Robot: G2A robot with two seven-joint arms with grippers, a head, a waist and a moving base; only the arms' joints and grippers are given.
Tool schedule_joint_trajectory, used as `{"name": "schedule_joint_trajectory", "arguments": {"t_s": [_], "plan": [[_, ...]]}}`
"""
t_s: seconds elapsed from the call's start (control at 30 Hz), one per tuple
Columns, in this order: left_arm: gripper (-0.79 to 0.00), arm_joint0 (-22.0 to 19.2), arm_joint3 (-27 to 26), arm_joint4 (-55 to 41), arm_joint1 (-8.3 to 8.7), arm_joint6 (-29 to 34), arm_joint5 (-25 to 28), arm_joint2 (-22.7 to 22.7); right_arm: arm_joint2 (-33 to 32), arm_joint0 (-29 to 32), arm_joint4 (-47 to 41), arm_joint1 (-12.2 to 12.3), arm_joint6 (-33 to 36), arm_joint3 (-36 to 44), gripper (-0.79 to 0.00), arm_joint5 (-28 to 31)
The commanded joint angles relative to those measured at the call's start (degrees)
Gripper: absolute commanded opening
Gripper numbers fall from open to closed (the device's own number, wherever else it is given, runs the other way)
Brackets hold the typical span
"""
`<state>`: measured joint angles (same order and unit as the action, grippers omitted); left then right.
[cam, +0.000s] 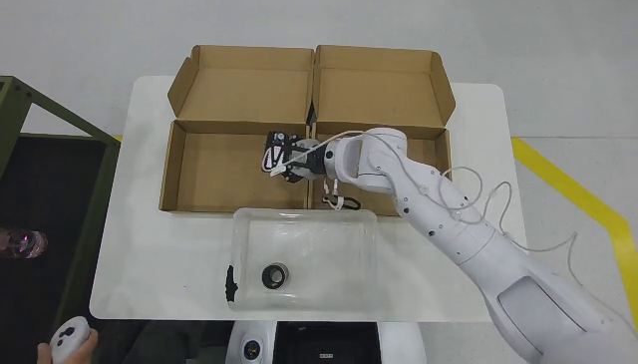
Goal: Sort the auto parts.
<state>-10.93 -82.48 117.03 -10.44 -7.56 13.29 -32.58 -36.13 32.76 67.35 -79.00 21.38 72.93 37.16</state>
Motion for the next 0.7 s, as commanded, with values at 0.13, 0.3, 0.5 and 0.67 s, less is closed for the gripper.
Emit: {"name": "schedule_joint_trajectory", "arguments": {"t_s": [0.13, 0.3, 0.5, 0.67], "plan": [[0.0, 0.0, 0.0, 0.0, 0.0, 0.0, 0.0, 0.0, 2.1, -2.3, 0.0, -1.8, 0.6, -5.2, -0.785, -0.8], [0.0, 0.0, 0.0, 0.0, 0.0, 0.0, 0.0, 0.0, 3.4, -3.8, -0.1, -3.3, 1.1, -8.9, -0.785, -1.7], [0.0, 0.0, 0.0, 0.0, 0.0, 0.0, 0.0, 0.0, 5.0, -5.4, 0.8, -5.1, 2.3, -12.1, -0.785, -3.1], [0.0, 0.0, 0.0, 0.0, 0.0, 0.0, 0.0, 0.0, 6.3, -6.3, 2.0, -6.5, 2.9, -14.2, -0.73, -3.9]]}}
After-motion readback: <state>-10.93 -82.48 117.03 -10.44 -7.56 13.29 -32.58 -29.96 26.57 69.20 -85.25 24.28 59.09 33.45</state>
